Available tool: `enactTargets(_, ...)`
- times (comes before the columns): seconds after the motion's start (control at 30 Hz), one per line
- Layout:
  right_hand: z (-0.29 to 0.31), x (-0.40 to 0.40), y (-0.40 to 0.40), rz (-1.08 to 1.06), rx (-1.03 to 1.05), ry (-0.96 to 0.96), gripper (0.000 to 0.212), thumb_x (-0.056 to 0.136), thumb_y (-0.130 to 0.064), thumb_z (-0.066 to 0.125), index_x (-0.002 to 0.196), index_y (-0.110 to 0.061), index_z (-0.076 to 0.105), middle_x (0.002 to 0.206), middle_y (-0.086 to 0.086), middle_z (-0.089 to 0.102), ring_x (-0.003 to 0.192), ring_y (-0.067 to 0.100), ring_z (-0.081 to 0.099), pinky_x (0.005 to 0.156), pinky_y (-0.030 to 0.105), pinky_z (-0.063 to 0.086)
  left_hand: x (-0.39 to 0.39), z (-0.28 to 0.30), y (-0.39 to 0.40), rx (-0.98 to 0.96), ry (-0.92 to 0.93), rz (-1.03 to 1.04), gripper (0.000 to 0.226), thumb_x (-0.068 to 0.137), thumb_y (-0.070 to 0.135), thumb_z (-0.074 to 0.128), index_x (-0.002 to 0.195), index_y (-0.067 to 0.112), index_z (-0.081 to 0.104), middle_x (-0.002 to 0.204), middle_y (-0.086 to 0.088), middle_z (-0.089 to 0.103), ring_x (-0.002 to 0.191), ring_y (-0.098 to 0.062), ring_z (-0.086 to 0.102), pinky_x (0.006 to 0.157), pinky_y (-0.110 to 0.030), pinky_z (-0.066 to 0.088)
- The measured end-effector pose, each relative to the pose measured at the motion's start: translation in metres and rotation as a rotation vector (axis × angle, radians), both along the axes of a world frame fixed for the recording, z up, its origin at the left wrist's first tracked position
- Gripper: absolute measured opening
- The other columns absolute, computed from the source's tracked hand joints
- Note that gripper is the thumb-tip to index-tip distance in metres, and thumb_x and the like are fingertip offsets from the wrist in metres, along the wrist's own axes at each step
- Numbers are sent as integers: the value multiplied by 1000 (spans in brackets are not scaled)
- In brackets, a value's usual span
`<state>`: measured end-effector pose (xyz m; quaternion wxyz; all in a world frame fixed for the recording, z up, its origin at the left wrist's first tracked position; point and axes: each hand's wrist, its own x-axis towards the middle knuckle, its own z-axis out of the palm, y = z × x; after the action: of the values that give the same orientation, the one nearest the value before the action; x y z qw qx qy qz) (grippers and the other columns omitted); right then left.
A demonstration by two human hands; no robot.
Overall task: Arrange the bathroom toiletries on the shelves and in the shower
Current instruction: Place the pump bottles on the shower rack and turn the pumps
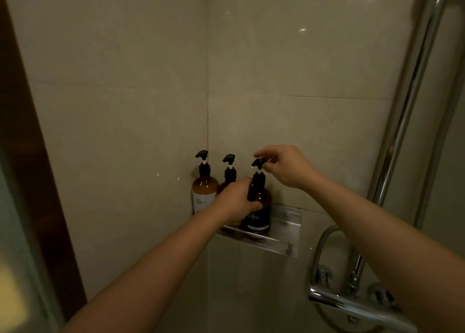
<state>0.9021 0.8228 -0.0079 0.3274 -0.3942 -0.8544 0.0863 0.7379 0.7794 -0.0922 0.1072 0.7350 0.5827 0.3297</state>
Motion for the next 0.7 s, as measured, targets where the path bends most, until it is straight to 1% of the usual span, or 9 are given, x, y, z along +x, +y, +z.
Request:
enactTargets(0.07, -5, 5, 2, -40, -24, 1, 45, 90, -20, 68, 133, -29, 58, 111, -5, 67, 89, 7, 61, 79, 26, 48, 0, -5, -1, 17, -12, 12, 57, 85, 31, 74, 134, 20, 49, 126, 0, 61, 114, -17, 59, 90, -33, 51)
enactTargets(0.13, -16, 12, 3, -97, -104, -33, 54, 86, -26, 73, 137, -27, 52, 113, -5, 65, 92, 8, 61, 78, 26, 48, -1, -11, -3, 72, -22, 49, 62, 82, 32, 76, 136, 18, 49, 127, 0, 59, 115, -17, 58, 92, -33, 51)
enactTargets(0.2, -33, 18, 3, -128, -218, -133, 63, 83, -29, 77, 139, -23, 49, 118, -2, 63, 97, 12, 58, 79, 25, 45, -5, -16, -7, 134, -37, 98, 67, 81, 30, 77, 140, 17, 47, 128, 1, 57, 116, -15, 56, 94, -32, 49)
enactTargets(0.27, -52, 19, 0, -117, -315, -204, 72, 80, -32, 79, 143, -20, 45, 123, 3, 61, 101, 16, 58, 82, 27, 46, -11, -19, -12, 186, -51, 129, 64, 83, 26, 75, 141, 19, 47, 130, 2, 55, 116, -13, 54, 94, -28, 47)
enactTargets(0.33, -67, 16, -3, -98, -344, -193, 76, 78, -33, 81, 142, -19, 43, 125, 5, 61, 101, 18, 59, 82, 29, 49, -16, -23, -16, 249, -20, 140, 51, 85, 24, 72, 133, 23, 53, 124, 8, 55, 110, -7, 54, 88, -20, 44)
enactTargets(0.4, -76, 12, -4, -106, -341, -138, 76, 76, -33, 82, 140, -19, 43, 124, 5, 61, 97, 19, 60, 78, 31, 51, -19, -26, -21, 298, 10, 133, 37, 88, 23, 69, 124, 25, 58, 117, 13, 53, 102, -2, 53, 82, -13, 41)
enactTargets(0.47, -79, 9, -5, -123, -351, -90, 77, 76, -32, 83, 140, -18, 42, 123, 7, 60, 96, 21, 61, 78, 35, 55, -22, -30, -24, 324, 13, 128, 29, 91, 23, 65, 119, 25, 59, 112, 17, 49, 96, 1, 52, 77, -13, 41)
enactTargets(0.57, -82, 10, -3, -130, -369, -72, 79, 75, -33, 84, 140, -19, 41, 122, 9, 61, 95, 23, 64, 81, 42, 58, -26, -35, -24, 313, 1, 145, 30, 90, 20, 66, 119, 24, 60, 112, 16, 47, 94, 0, 53, 78, -18, 46)
enactTargets(0.7, -81, 8, -3, -151, -372, -59, 80, 72, -35, 85, 138, -21, 42, 118, 7, 62, 93, 23, 65, 81, 44, 58, -29, -37, -23, 283, -21, 167, 36, 87, 19, 69, 121, 26, 58, 113, 14, 48, 89, -2, 55, 76, -20, 49)
